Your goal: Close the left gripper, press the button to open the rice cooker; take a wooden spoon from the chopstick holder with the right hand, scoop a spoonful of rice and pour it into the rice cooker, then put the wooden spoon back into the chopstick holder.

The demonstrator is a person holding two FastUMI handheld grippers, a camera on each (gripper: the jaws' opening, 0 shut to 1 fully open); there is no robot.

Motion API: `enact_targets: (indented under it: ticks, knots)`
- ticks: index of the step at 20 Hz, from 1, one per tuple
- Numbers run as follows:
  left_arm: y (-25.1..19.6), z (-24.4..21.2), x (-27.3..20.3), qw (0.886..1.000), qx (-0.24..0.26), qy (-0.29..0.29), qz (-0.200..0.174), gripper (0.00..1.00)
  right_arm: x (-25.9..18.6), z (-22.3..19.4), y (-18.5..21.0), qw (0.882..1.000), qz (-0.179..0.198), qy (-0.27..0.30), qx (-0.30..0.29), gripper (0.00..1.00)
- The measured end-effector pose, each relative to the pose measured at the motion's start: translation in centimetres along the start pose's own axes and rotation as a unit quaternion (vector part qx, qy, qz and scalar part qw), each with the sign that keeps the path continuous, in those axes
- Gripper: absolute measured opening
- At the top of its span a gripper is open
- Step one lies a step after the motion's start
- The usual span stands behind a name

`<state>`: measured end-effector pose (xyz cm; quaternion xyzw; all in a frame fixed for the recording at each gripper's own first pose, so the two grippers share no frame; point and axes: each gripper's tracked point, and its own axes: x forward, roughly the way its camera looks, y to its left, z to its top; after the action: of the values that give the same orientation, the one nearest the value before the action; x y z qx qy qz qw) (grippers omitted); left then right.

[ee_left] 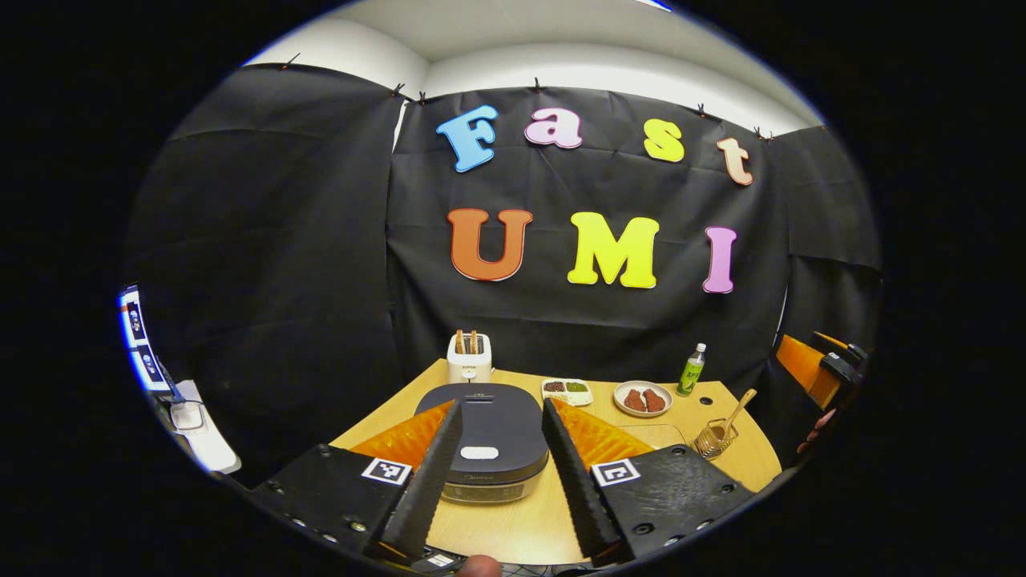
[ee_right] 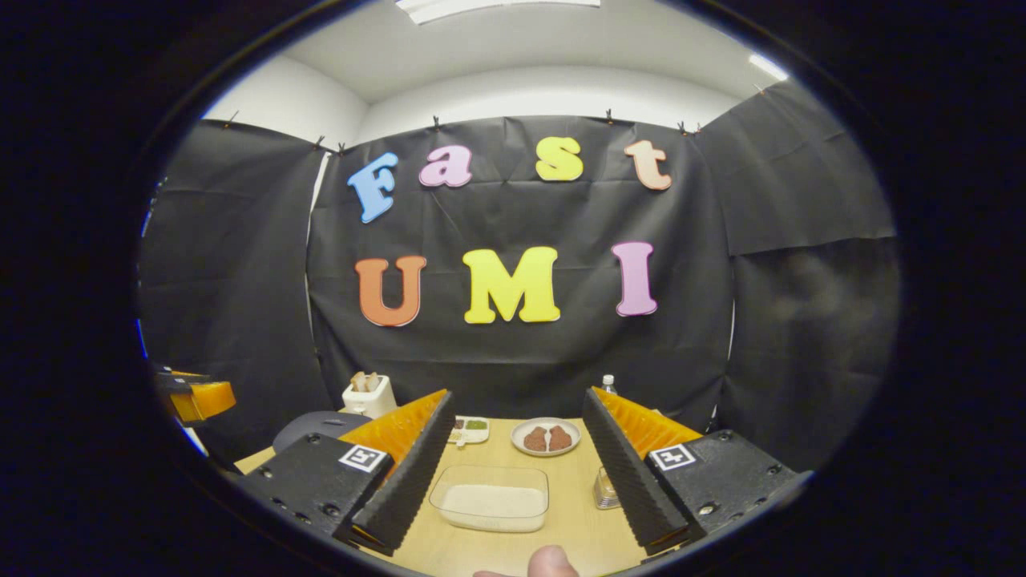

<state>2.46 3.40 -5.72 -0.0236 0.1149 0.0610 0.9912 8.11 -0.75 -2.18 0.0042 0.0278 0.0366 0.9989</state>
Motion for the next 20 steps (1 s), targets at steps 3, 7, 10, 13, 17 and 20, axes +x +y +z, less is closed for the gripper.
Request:
enact_targets:
  ticks: [3,7,10,13,17,20]
  knots:
    - [-0.1,-1.8,1.5,0.999,-0.015,0.046,-0.002,0.54,1.5,0.3,-1.2,1.0,0.0,-0.009,0.0,1.0]
    - [-0.1,-3.5,3.1,0.995,-0.039,0.094,-0.001,0.24,3.1,-0.4,-3.0,1.0,-0.003,-0.003,0.002,1.0]
    - [-0.1,-5.1,4.5,0.99,-0.044,0.135,-0.003,0.25,3.8,-0.7,-4.7,1.0,-0.013,0.001,0.008,1.0]
    - [0.3,-6.9,6.1,0.981,-0.072,0.177,0.009,0.0,4.4,-1.1,-6.2,1.0,-0.023,0.001,0.007,1.0]
    - [1.0,-9.1,7.6,0.972,-0.071,0.226,0.013,0.0,4.9,-1.9,-8.5,0.999,-0.036,0.01,0.009,1.0]
    - [1.5,-10.2,9.5,0.964,-0.079,0.255,0.01,0.0,5.2,-2.4,-10.6,0.998,-0.051,0.016,0.015,1.0]
